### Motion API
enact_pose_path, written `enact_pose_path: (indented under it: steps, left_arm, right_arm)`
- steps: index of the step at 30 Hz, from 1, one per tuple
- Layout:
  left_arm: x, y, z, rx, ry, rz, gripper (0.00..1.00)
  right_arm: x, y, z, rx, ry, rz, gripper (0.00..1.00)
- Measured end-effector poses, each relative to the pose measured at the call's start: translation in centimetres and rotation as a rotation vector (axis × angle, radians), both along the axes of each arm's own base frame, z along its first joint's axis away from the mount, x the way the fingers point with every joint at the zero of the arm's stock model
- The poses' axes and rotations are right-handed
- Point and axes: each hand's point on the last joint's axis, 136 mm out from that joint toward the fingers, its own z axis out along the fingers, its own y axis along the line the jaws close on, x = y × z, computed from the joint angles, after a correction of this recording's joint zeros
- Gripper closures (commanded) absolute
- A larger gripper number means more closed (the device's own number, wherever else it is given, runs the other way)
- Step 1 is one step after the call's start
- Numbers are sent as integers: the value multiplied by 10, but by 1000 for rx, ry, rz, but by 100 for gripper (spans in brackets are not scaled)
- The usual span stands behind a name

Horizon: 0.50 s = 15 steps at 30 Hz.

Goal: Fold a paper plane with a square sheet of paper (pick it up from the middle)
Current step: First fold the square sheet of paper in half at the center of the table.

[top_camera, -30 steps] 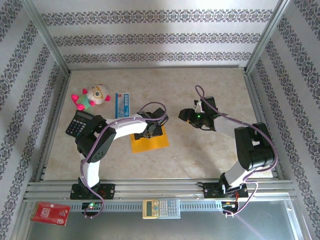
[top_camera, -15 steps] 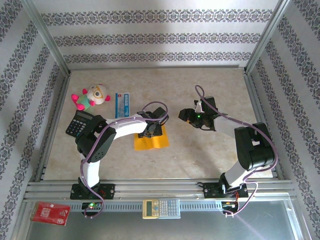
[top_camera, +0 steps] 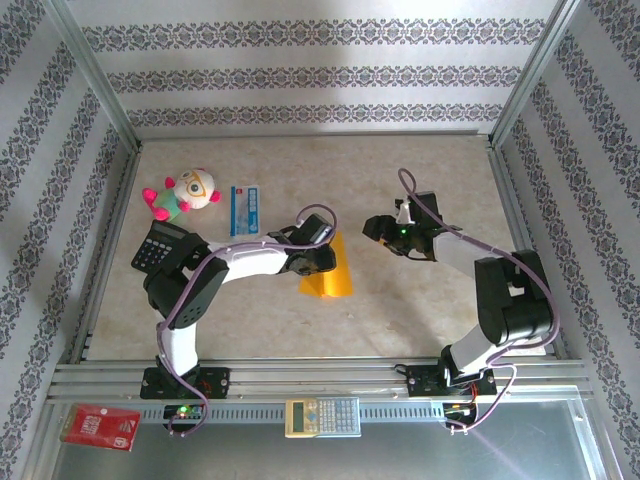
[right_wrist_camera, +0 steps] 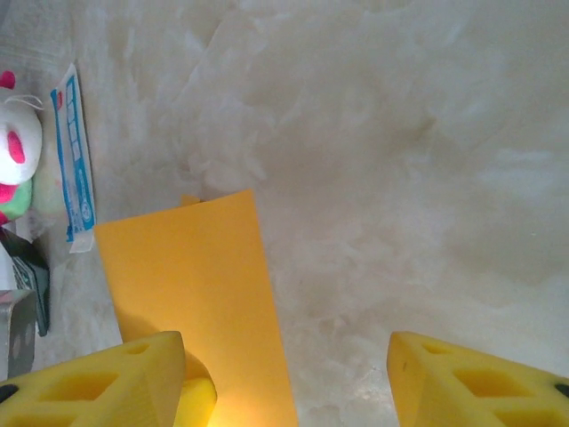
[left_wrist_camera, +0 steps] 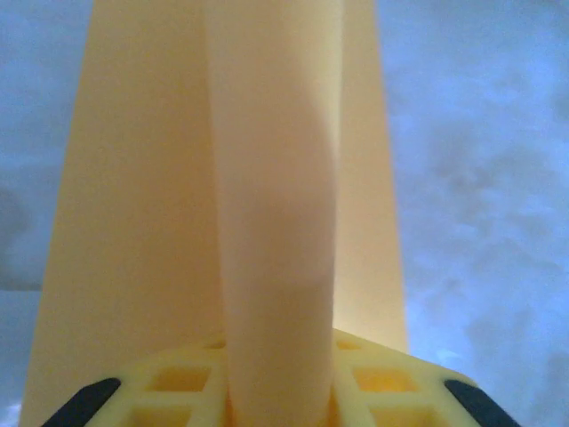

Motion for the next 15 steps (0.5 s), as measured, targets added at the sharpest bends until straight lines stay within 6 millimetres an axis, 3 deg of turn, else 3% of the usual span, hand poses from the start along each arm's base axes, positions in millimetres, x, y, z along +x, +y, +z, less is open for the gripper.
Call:
enact_pose_path:
  steps: [3, 7, 10, 12, 15]
  left_arm:
    - [-2, -19, 25, -138, -44, -55, 76]
    - [-8, -42, 80, -364, -123, -137, 75]
    - [-9, -45, 109, -491, -153, -169, 74]
    - [-8, -39, 112, -536, -150, -165, 73]
    - [-8, -26, 96, -554, -105, -145, 73]
  right_arm:
    - [5, -15, 16, -8, -29, -32, 38]
    - [13, -38, 47, -38, -106, -83, 38]
    - [12, -45, 67, -52, -160, -92, 37]
    - [10, -41, 75, -48, -188, -73, 37]
    - [5, -29, 76, -48, -196, -27, 36]
